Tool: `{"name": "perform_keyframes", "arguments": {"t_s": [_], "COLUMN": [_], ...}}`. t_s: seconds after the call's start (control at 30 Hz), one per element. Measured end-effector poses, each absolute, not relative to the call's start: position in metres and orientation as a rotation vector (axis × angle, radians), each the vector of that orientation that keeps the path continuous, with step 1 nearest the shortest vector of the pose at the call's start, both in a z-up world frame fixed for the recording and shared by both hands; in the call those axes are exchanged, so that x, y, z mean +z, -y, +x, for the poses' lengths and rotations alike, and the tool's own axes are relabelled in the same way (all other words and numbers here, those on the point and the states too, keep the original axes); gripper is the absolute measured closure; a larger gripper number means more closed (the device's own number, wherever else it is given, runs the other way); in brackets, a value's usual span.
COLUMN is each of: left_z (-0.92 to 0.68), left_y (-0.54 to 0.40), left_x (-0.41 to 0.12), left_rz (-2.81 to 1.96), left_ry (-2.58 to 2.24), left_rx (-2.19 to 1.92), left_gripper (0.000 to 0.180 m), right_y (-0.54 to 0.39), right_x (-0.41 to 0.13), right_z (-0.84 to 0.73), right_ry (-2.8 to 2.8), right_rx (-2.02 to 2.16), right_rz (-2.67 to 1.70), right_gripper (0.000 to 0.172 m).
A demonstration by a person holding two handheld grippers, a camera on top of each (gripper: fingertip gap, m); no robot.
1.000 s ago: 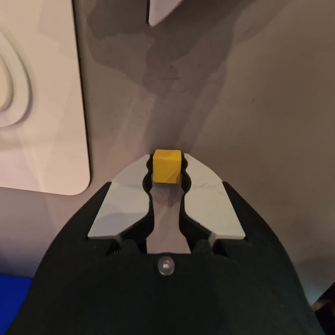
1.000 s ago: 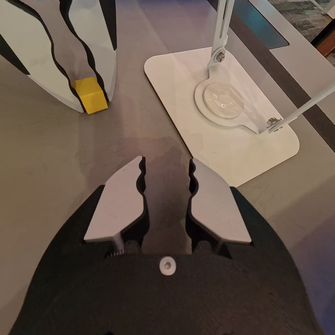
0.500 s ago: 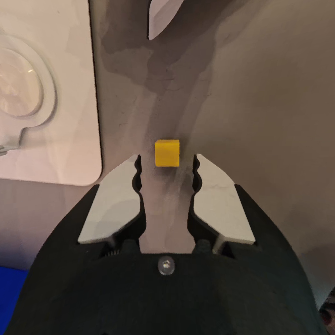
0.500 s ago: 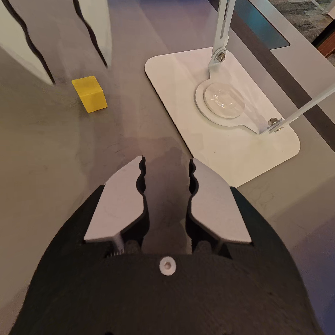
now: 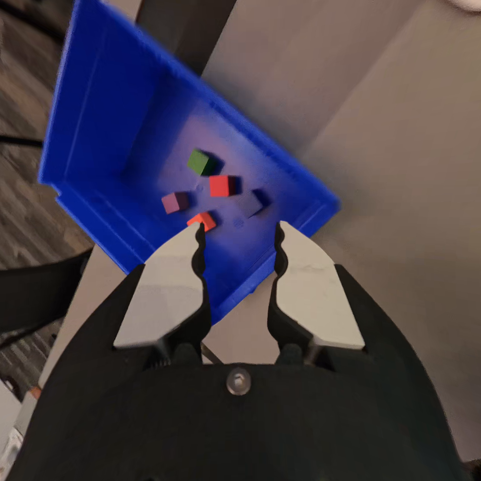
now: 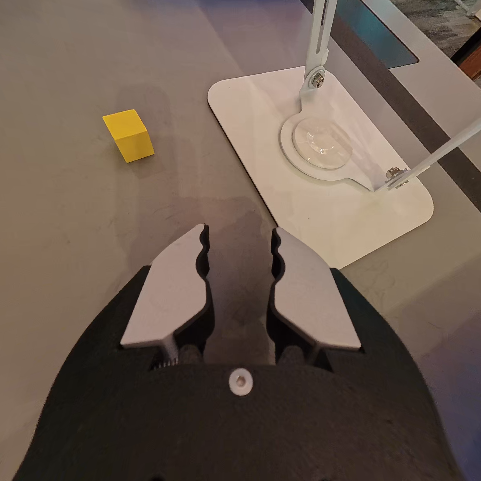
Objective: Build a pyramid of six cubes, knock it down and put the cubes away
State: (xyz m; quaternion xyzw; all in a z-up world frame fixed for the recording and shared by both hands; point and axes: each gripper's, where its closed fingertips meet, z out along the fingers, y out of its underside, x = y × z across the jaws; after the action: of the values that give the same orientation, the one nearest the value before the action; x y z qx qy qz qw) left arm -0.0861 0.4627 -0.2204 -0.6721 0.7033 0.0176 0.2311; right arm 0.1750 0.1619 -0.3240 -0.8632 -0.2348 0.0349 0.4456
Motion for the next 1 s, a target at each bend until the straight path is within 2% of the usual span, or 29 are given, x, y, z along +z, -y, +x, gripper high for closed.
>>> {"name": "perform_keyframes", "arguments": {"t_s": [0.27,0.43,0.63,0.8,1.0], "left_z": [-0.103,-0.106,-0.114,-0.111,-0.097], "left_y": [-0.532,-0.553,-0.563,-0.553,-0.476], "left_x": [-0.296,-0.323,-0.340,-0.323,-0.243], "left_rz": [-2.271,-2.391,-2.439,-2.381,-2.101], "left_ry": [-1.689,-1.571,-1.553,-1.574,-1.768], "left_rx": [0.077,0.080,0.106,0.044,-0.093], "left_gripper": [0.131,0.131,0.151,0.152,0.152], "right_y": [-0.162,-0.161,-0.161,-0.161,-0.161], "right_x": [-0.324,-0.325,-0.325,-0.325,-0.326], "right_z": [0.175,0.174,0.174,0.174,0.173], "right_ry": [0.583,0.593,0.596,0.593,0.600], "right_rx": [0.095,0.090,0.089,0.094,0.089], "right_rz": [-2.142,-2.145,-2.145,-2.144,-2.149], "right_gripper": [0.126,0.126,0.126,0.126,0.126]}}
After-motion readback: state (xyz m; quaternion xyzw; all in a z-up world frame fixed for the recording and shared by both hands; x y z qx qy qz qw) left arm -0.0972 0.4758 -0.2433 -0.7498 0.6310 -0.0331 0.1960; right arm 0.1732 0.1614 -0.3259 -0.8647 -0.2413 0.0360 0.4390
